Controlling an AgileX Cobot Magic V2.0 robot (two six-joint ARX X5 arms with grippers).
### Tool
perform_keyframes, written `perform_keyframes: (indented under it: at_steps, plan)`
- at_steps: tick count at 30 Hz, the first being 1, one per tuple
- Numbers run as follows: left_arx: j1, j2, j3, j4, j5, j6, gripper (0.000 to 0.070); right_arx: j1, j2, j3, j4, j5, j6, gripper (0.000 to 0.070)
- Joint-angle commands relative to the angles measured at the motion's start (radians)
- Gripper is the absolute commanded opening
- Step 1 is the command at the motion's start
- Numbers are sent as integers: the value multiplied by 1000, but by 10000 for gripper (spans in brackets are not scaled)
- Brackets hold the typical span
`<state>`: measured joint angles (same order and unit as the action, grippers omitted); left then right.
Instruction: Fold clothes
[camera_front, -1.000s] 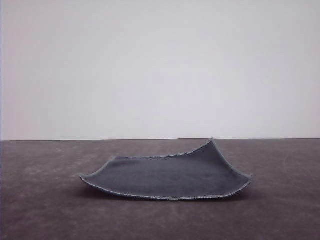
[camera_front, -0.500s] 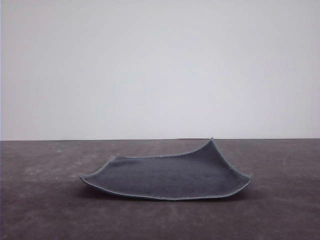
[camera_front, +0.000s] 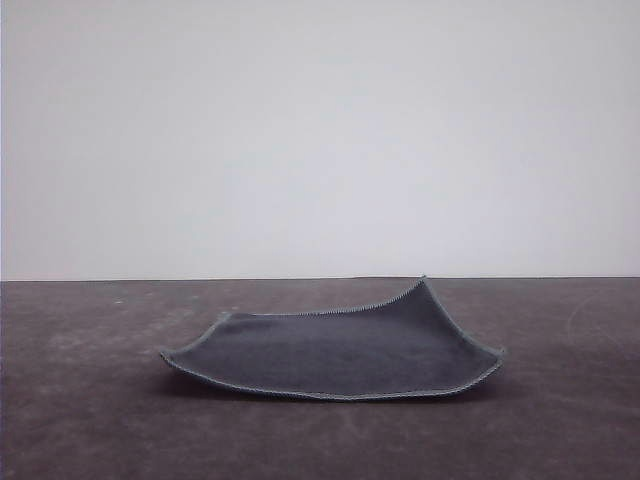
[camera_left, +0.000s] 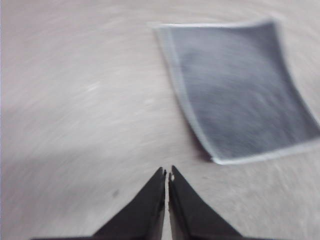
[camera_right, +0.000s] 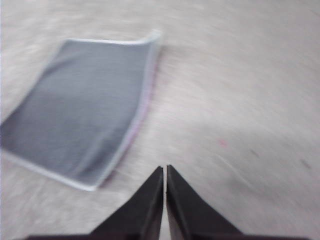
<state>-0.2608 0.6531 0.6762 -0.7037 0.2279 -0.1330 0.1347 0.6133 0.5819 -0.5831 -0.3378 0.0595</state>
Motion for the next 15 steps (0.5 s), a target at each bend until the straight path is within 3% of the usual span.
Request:
perform_keyframes:
  at_steps: [1, 5, 7, 8, 10, 11, 13, 15]
  plan:
    - [-18, 15, 20, 26, -4, 76, 3, 34, 7, 15, 19, -3, -40, 6]
    - [-31, 27, 20, 65, -4, 93, 3, 83, 6, 15, 21, -2, -62, 6]
    - [-30, 27, 20, 78, -4, 90, 39, 91, 6, 15, 24, -2, -63, 11]
    - [-30, 26, 20, 83, -4, 87, 138, 91, 6, 15, 27, -2, -68, 59]
    - [-30, 20, 21, 93, -3, 69, 410, 91, 6, 15, 32, 0, -70, 242]
    - [-30, 18, 21, 97, -3, 55, 488, 91, 6, 15, 33, 1, -67, 323]
    - [-30, 14, 21, 100, -3, 29, 511, 91, 6, 15, 35, 2, -58, 383]
    - [-30, 10, 21, 99, -4, 1, 509, 91, 6, 15, 36, 1, -43, 383]
